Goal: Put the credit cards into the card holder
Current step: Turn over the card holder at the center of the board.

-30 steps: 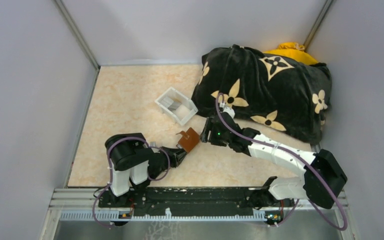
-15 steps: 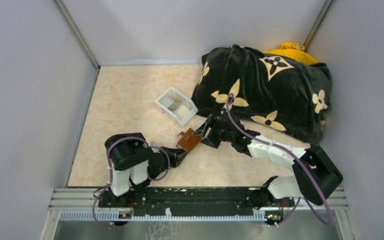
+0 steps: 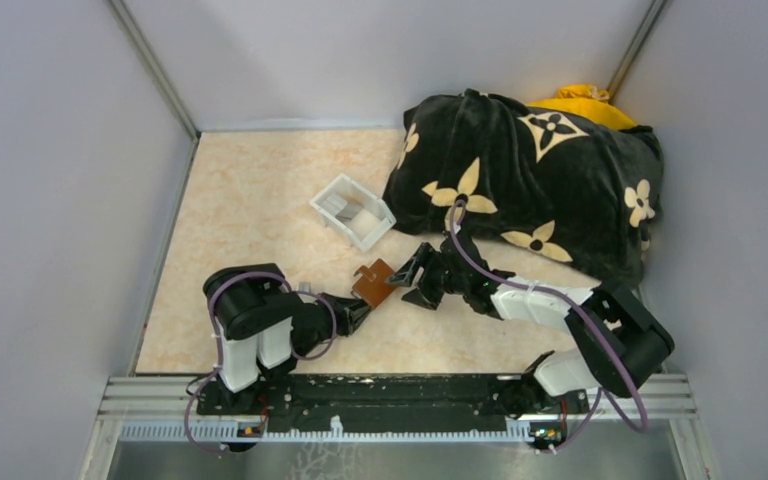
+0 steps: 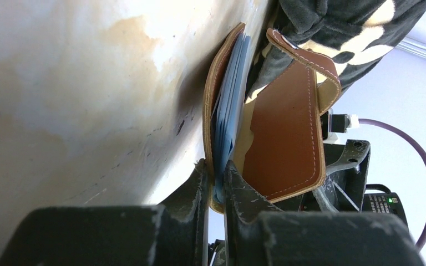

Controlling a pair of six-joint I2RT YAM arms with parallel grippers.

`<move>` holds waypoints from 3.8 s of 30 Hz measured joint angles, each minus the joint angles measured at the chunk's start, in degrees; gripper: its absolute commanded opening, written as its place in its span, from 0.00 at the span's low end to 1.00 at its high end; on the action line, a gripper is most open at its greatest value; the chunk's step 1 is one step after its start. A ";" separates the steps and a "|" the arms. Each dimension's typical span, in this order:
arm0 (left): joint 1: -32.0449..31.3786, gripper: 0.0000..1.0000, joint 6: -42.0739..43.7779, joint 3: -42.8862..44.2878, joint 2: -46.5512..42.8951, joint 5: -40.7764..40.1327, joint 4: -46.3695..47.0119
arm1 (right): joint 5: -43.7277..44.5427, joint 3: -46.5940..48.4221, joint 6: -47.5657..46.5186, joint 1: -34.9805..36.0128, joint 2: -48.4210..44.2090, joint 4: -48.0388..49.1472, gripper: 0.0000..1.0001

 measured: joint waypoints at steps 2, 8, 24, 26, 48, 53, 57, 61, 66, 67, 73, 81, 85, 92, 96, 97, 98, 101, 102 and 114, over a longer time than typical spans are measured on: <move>0.07 0.06 0.00 -0.02 -0.02 0.22 0.00 | -0.20 -0.09 0.07 0.00 0.94 1.51 0.66; 0.11 0.06 -0.44 -0.04 -0.24 0.42 0.00 | -0.81 -0.83 0.98 0.00 4.02 5.97 0.66; 0.33 0.06 -1.16 -0.04 -0.50 1.20 0.02 | -1.73 -0.59 1.84 0.31 13.07 14.53 0.67; 0.37 0.06 -1.16 -0.04 -0.50 1.27 0.02 | -1.75 -0.22 2.10 0.66 14.51 15.15 0.67; 1.29 0.44 0.04 -0.28 -0.76 4.09 0.04 | -4.15 2.89 3.48 1.51 23.56 23.54 0.14; 1.99 0.58 0.31 -0.52 -2.19 5.73 0.17 | -4.48 4.61 2.69 1.40 22.58 23.74 0.09; 2.40 0.60 0.46 -0.61 -3.76 6.29 0.13 | -3.98 6.62 -0.50 1.38 19.91 19.45 0.08; 2.49 0.62 0.00 -0.61 -4.79 7.72 -0.07 | -1.01 10.25 -7.23 1.55 15.10 8.24 0.07; 2.38 0.63 -0.48 -1.09 -6.36 10.14 -0.26 | 8.28 19.58 -20.17 1.79 9.25 -11.47 0.01; 2.36 0.63 -0.48 -1.14 -6.49 10.45 -0.26 | 10.38 21.66 -22.62 1.90 8.39 -15.04 0.01; 2.29 0.62 0.09 -1.18 -7.02 11.19 -0.28 | 26.29 32.85 -35.76 4.66 6.88 -35.08 0.00; 2.93 0.61 3.26 -1.18 -7.10 11.10 -0.31 | 48.89 37.90 -41.59 14.86 14.27 -55.56 0.00; 3.67 0.61 5.18 -1.20 -7.08 11.10 -0.33 | 56.63 42.14 -41.46 19.15 21.51 -62.31 0.00; 3.91 0.61 6.84 -1.20 -7.08 11.15 -0.33 | 61.57 50.88 -40.02 24.02 31.23 -69.13 0.13; 3.91 0.61 6.86 -1.20 -7.08 11.15 -0.35 | 61.83 55.19 -38.99 25.92 36.61 -70.62 0.33; 3.91 0.61 6.84 -1.20 -7.13 11.15 -0.35 | 61.72 55.80 -38.71 26.25 37.44 -70.79 0.38; 3.91 0.61 6.84 -1.20 -7.23 11.15 -0.37 | 61.48 56.48 -38.53 26.58 38.16 -70.97 0.41; 4.02 0.61 6.91 -1.40 -8.57 10.86 -1.18 | 60.74 57.94 -38.62 27.19 39.10 -71.34 0.49; 4.11 0.61 7.02 -1.42 -9.27 10.67 -1.86 | 60.52 58.36 -38.62 27.19 39.10 -71.60 0.51; 4.42 0.63 9.20 -1.33 -44.54 6.32 -36.02 | 53.13 57.59 -38.71 27.19 31.47 -66.20 0.51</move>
